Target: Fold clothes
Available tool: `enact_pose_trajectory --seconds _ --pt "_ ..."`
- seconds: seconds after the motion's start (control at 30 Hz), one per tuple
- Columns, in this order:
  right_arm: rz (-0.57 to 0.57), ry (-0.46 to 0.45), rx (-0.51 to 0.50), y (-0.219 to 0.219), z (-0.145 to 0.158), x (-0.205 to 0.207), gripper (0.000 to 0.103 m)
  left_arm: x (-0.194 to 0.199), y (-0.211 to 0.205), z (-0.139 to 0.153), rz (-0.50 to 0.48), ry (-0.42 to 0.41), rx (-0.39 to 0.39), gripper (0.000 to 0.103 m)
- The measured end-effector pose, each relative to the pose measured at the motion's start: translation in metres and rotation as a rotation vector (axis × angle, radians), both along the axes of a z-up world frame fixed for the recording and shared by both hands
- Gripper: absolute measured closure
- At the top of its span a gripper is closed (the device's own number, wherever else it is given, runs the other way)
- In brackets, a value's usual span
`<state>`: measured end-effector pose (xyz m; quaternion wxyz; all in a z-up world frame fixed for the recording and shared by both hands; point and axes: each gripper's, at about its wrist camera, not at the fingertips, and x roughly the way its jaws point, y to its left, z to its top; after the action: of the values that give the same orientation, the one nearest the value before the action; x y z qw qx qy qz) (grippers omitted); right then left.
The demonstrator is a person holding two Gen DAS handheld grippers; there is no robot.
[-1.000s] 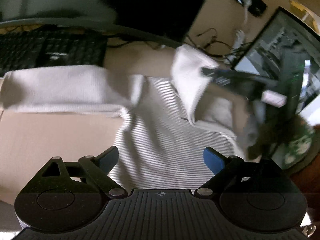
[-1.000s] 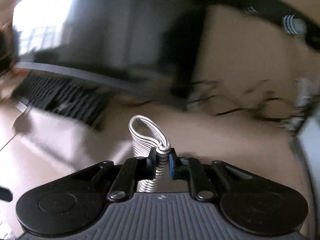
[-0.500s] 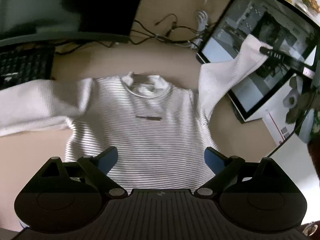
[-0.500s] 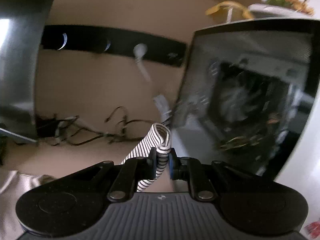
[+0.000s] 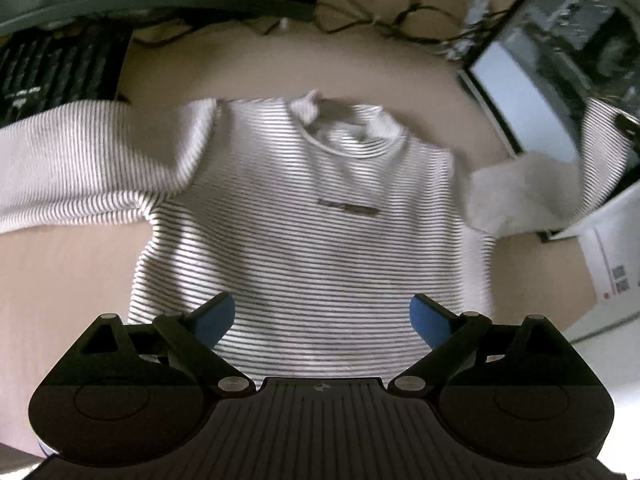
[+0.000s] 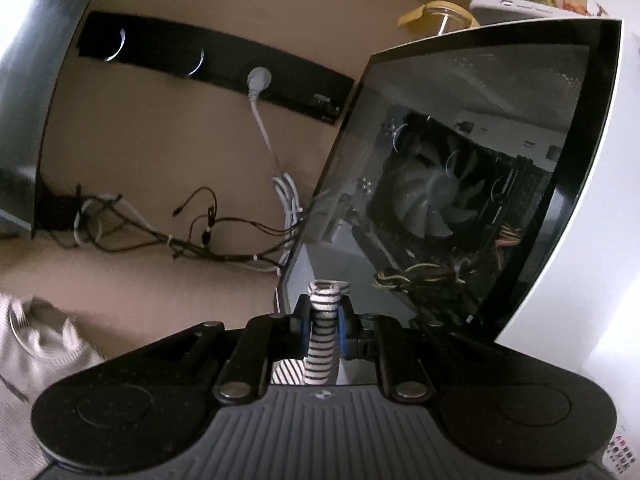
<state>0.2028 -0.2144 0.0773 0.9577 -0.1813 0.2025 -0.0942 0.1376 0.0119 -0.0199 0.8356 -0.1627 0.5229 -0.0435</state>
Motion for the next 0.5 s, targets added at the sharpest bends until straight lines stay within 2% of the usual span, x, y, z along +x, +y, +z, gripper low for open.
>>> enact_pose_trajectory --seconds 0.1,0.13,0.2,0.27,0.33,0.43,0.5 --pt "0.007 -0.024 -0.020 -0.001 0.005 -0.008 0.072 0.010 0.001 -0.007 0.010 0.026 0.016 0.006" --pt "0.012 -0.036 -0.013 -0.001 0.009 -0.011 0.062 0.013 0.001 -0.010 0.012 0.032 0.021 0.006" --pt "0.040 -0.056 0.056 -0.003 0.018 -0.018 0.057 0.019 0.001 -0.014 0.012 0.044 0.024 0.006" --pt "0.109 -0.011 0.193 -0.002 0.022 -0.022 0.052 0.022 0.000 -0.019 0.010 0.058 0.021 0.006" --pt "0.194 0.129 0.353 0.003 0.008 -0.018 0.050 0.025 -0.001 -0.025 0.012 0.075 0.018 0.006" --pt "0.289 0.404 0.541 0.027 -0.046 -0.009 0.050 0.027 0.000 -0.032 0.018 0.094 0.026 0.006" --pt "0.290 0.502 0.502 0.048 -0.084 -0.008 0.050 0.025 0.002 -0.032 0.018 0.086 0.022 0.006"
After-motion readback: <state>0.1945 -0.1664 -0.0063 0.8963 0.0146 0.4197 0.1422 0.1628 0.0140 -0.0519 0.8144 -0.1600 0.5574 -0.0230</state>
